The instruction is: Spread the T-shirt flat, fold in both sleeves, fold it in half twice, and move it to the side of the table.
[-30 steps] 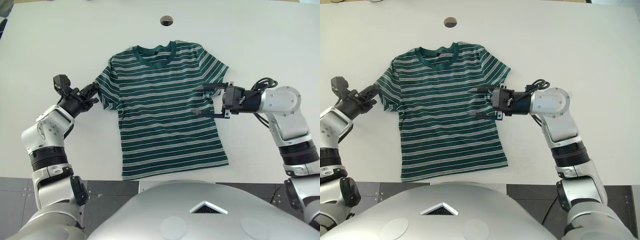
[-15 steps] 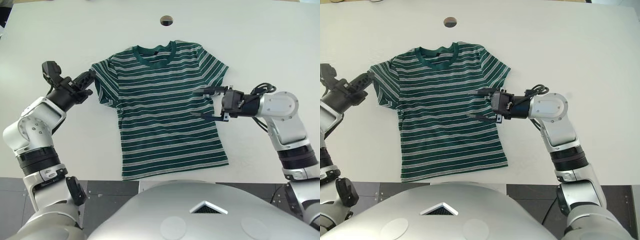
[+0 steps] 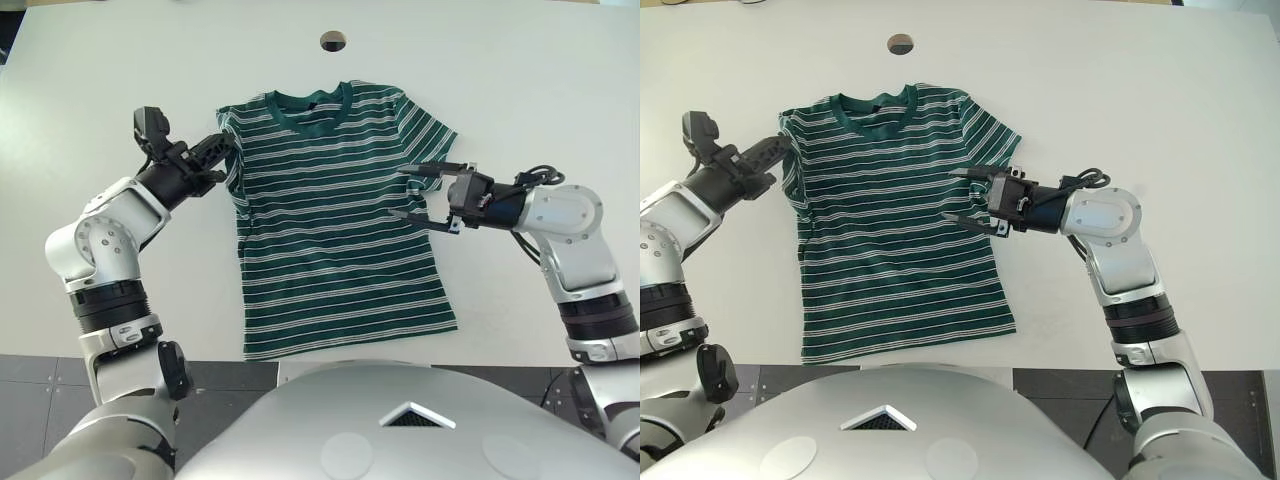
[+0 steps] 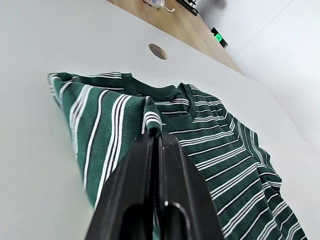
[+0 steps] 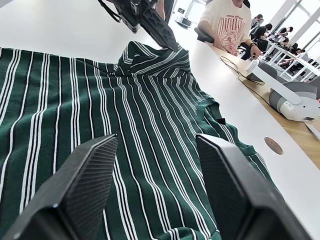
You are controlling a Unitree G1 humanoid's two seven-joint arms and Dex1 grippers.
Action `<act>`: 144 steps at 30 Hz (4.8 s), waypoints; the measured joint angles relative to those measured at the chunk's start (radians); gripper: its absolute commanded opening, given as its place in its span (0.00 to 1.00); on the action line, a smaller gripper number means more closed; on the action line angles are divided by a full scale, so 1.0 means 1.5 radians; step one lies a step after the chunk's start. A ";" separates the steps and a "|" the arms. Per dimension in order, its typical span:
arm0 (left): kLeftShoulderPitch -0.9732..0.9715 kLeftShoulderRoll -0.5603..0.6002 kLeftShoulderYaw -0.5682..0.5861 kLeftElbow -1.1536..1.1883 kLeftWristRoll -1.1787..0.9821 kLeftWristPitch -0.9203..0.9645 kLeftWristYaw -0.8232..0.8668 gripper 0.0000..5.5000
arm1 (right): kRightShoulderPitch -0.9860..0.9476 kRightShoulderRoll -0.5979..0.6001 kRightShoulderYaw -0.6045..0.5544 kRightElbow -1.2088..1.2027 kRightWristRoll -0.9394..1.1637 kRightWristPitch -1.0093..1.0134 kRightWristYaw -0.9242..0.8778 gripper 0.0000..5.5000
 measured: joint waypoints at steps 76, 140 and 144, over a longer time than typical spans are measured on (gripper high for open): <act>-0.014 -0.093 0.021 -0.064 -0.107 -0.053 0.022 0.42 | -0.190 0.110 -0.107 0.128 0.020 0.515 -0.133 0.02; 0.426 0.415 -0.154 0.033 0.686 -1.326 -0.250 0.42 | 0.319 -0.265 -0.166 0.034 -0.088 -0.332 0.196 0.81; 0.417 0.417 -0.188 0.023 0.701 -1.341 -0.209 0.42 | 0.297 -0.271 -0.129 0.040 -0.130 -0.439 0.153 0.81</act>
